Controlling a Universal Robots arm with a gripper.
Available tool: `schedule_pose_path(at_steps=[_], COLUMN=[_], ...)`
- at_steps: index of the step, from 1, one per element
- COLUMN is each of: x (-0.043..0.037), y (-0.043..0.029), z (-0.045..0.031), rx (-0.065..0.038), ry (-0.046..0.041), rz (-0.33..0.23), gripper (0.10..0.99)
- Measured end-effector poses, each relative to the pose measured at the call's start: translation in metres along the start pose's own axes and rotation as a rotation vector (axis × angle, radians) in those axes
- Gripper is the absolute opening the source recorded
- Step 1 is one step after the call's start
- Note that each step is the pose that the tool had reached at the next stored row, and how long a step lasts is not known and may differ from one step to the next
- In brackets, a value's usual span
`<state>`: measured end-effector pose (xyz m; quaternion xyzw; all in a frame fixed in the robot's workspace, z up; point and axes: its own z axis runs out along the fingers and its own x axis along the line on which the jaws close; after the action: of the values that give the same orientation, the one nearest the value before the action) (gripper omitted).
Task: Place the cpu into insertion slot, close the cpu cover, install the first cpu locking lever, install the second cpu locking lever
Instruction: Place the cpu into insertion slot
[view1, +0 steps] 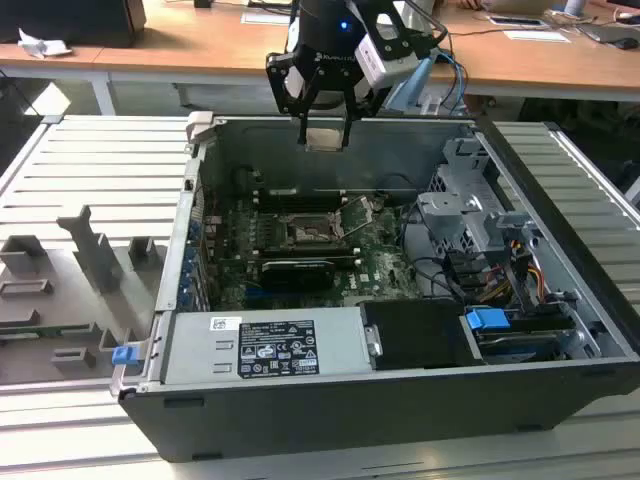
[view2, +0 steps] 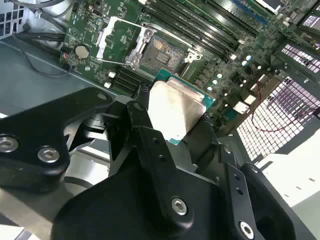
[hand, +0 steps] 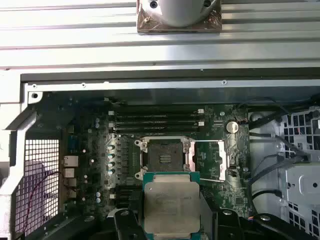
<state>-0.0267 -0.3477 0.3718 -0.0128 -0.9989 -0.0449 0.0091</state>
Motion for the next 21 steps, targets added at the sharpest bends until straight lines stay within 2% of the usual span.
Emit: schedule_pose_path(at_steps=[11, 21], x=[0.0000, 0.0001], y=[0.0000, 0.0000], z=[0.0000, 0.0000], rx=[0.000, -0.001], ry=[-0.0018, -0.0055], rz=[0.020, 0.061], gripper=[0.541, 0.541])
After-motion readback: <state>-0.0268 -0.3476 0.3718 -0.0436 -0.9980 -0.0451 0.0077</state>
